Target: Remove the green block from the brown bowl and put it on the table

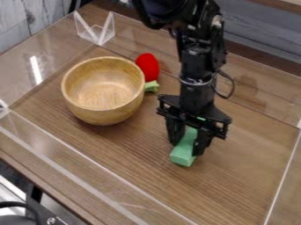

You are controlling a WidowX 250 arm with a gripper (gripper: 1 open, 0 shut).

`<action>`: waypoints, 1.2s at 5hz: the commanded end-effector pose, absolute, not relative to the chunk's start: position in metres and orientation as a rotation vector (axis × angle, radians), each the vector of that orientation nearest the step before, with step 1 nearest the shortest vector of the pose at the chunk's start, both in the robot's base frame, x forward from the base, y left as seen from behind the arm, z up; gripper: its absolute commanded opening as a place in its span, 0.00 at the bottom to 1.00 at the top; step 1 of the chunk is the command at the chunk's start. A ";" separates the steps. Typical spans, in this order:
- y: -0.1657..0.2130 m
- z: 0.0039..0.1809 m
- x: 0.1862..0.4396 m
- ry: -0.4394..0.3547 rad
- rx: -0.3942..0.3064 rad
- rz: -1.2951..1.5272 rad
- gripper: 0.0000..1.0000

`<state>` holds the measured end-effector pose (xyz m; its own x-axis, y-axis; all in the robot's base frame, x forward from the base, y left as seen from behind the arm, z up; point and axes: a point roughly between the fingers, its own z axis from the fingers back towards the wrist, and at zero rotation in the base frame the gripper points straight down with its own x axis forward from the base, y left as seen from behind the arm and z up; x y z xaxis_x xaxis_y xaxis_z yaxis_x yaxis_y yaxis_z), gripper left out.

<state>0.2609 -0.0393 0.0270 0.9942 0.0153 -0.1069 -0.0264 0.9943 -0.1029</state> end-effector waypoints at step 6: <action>-0.016 0.052 0.259 0.070 -0.135 -0.004 1.00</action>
